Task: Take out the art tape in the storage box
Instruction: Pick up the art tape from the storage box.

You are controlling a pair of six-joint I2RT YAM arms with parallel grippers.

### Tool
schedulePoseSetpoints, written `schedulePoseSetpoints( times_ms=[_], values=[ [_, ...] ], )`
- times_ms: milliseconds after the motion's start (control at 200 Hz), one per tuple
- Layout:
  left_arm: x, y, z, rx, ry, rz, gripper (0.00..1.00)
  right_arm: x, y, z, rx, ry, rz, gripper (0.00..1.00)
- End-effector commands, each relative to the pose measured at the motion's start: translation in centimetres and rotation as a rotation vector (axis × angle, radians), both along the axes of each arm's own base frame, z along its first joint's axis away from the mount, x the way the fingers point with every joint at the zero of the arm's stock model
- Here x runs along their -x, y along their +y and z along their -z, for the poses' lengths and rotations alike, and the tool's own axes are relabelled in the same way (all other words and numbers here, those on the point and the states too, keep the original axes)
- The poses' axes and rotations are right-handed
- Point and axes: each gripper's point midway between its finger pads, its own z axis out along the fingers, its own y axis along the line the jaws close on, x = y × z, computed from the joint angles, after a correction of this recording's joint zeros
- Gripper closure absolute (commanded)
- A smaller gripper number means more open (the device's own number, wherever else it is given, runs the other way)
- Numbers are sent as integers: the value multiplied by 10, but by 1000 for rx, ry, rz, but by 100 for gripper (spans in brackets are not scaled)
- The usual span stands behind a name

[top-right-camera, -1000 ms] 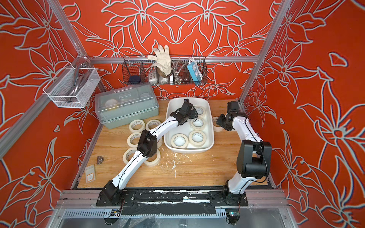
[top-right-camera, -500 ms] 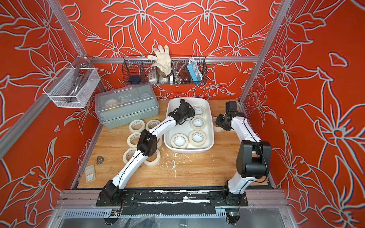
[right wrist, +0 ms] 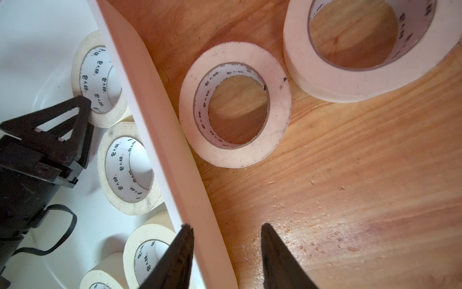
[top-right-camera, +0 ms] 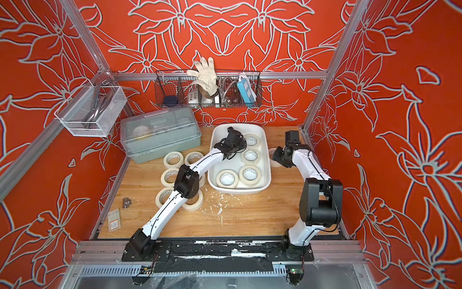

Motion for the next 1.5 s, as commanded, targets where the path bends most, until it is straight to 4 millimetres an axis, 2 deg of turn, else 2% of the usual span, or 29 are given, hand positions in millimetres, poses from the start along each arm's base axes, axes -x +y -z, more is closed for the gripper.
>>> schedulePoseSetpoints(
  times_ms=[0, 295, 445, 575, 871, 1071, 1496],
  values=[
    [9, 23, 22, -71, 88, -61, 55, 5, -2, -6, 31, -15, -4, 53],
    [26, 66, -1, -182, 157, -161, 55, 3, -1, -9, 24, -23, -2, 52],
    [36, 85, 0, -175, 226, -208, 54, 4, 0, -8, 21, -21, -4, 53],
    [37, 96, 0, -179, 249, -228, 54, 4, -1, -10, 25, -23, -7, 53],
    [29, 99, 13, -174, 277, -231, 55, 4, 0, -12, 26, -28, -11, 53],
    [25, 97, 22, -158, 276, -221, 61, 3, 2, -17, 15, -42, -17, 52],
    [27, 79, 34, -95, 301, -146, 61, 3, 11, -29, -16, -74, -50, 52]
  ],
)
